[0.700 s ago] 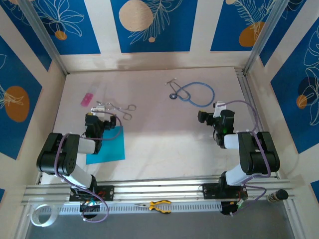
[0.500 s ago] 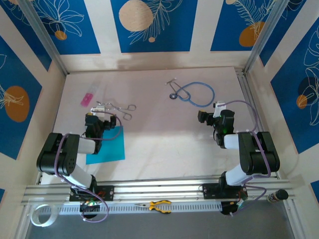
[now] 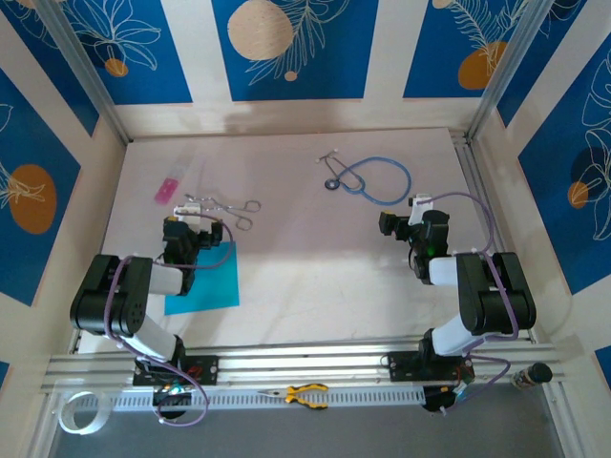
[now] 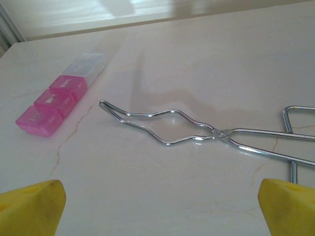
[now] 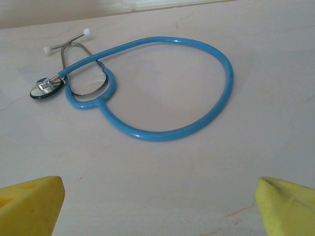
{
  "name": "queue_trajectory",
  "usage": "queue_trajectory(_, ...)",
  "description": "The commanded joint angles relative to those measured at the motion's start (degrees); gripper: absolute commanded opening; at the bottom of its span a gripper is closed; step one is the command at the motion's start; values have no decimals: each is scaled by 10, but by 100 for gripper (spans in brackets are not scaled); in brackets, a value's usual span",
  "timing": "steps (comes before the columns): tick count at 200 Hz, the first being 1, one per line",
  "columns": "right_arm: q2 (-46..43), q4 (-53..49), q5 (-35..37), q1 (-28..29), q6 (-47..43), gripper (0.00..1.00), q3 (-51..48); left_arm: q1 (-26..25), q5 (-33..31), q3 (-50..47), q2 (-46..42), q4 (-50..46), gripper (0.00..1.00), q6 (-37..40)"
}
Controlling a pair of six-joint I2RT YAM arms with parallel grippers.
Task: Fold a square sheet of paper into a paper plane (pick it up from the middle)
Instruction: Move the square sheet of paper to the bottom-center of the table.
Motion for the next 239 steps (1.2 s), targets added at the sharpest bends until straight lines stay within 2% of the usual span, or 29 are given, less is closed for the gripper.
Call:
queue_trajectory(1,-1,10,-3,-3,5,99,5,1,-5,10,2,6,100,-1)
queue_trajectory(46,-1,14,4,4,-2,99,3,1,-2,6,1,10,100,1)
queue_trajectory(64,-4,8,-17,6,-12,99,4,1,3,-6,-3,30,100,1)
queue_trajectory(90,-14,1,-11,12,-17,99,4,1,-19,-36,-19,75,100,-8)
queue_trajectory(102,-23,-18,-24,6,-14,99,11,1,-43,-42,-46,63,100,-16)
queue_trajectory(119,-42,-76,-20,4,-8,100,35,2,-90,-28,-95,-15,100,-34)
queue_trajectory(141,-92,-222,23,3,30,99,88,1,-120,-8,-176,-120,100,-47)
queue_trajectory(153,-125,-276,17,2,44,99,104,1,-152,7,-213,-178,100,-70)
queue_trajectory(166,-162,-341,9,3,73,99,124,2,-191,45,-248,-296,100,-120)
queue_trajectory(191,-219,-482,-27,-2,221,99,170,2,-206,133,-286,-551,100,-210)
queue_trajectory(204,-237,-510,-129,-15,237,99,176,2,-185,174,-295,-669,100,-277)
queue_trajectory(213,-244,-507,-200,-20,252,99,172,2,-139,188,-300,-712,100,-276)
queue_trajectory(224,-247,-503,-290,-16,266,99,172,2,-61,185,-308,-736,100,-268)
queue_trajectory(239,-244,-524,-341,5,274,99,182,2,25,155,-317,-728,100,-292)
